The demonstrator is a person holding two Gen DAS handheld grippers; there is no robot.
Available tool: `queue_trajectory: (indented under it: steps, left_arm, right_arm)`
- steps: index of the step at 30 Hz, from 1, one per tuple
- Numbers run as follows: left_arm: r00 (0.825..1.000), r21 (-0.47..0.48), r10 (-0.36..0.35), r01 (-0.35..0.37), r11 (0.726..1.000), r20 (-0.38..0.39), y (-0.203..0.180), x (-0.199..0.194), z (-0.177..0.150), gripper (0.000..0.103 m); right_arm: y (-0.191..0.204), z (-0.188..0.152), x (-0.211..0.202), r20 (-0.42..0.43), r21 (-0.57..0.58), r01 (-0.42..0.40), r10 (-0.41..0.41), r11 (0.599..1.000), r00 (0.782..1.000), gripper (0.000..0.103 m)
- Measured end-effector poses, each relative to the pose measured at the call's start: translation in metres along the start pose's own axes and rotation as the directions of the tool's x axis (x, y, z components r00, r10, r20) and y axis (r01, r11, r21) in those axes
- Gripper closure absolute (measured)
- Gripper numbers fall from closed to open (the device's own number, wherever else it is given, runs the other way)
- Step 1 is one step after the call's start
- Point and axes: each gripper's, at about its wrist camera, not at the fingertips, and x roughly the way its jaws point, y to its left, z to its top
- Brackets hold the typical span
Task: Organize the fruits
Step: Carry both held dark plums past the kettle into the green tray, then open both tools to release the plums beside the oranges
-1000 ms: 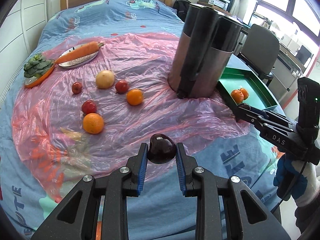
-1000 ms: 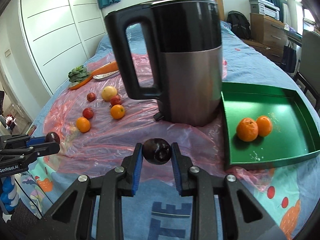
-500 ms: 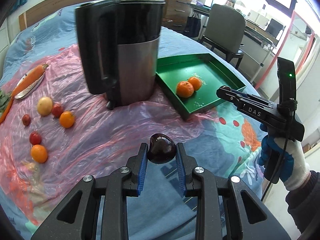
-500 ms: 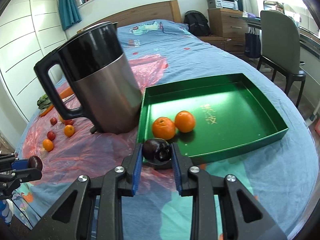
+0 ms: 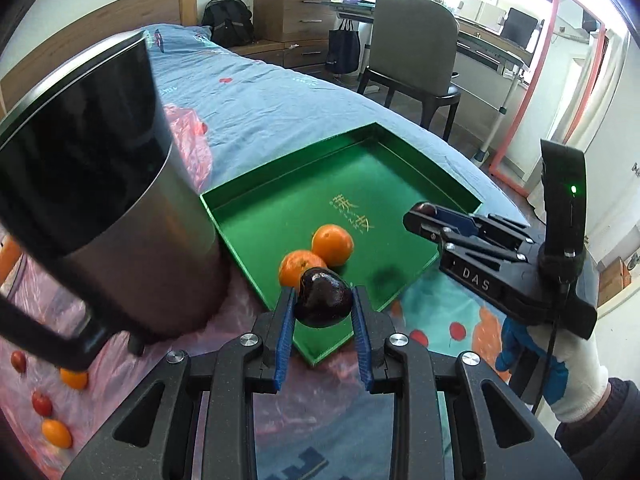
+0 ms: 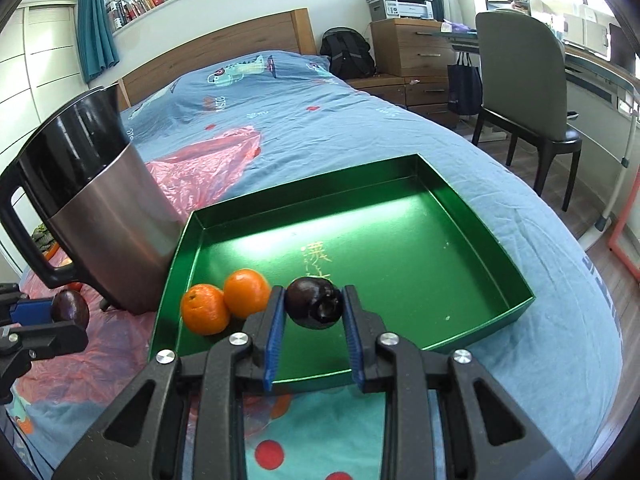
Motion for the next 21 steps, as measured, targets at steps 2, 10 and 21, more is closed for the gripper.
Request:
queue_trajectory:
  steps: [2,10,21]
  left_arm:
    - [1.000,-0.003,0.002,-0.002,1.000,-0.004,0.001,0.016,0.016,0.079]
    - [0.997,-0.037,0.034,-0.037,0.999,-0.071,0.009,0.087,0.053,0.080]
    - [0.986,-0.061,0.072,-0.082,0.995,-0.152,0.020,0.145,0.054,0.079]
  right_arm:
    - [-0.008,0.005,0.010,-0.001,0.000,0.010,-0.010,1.000,1.000,0.092]
    - [-0.023,0.013,0.046,-0.017,-0.027,0.053,-0.054,0.998,0.998,0.092]
    - [-0.035,0.019,0.072,-0.029,-0.047,0.080,-0.081,0.996,0.996,0.091]
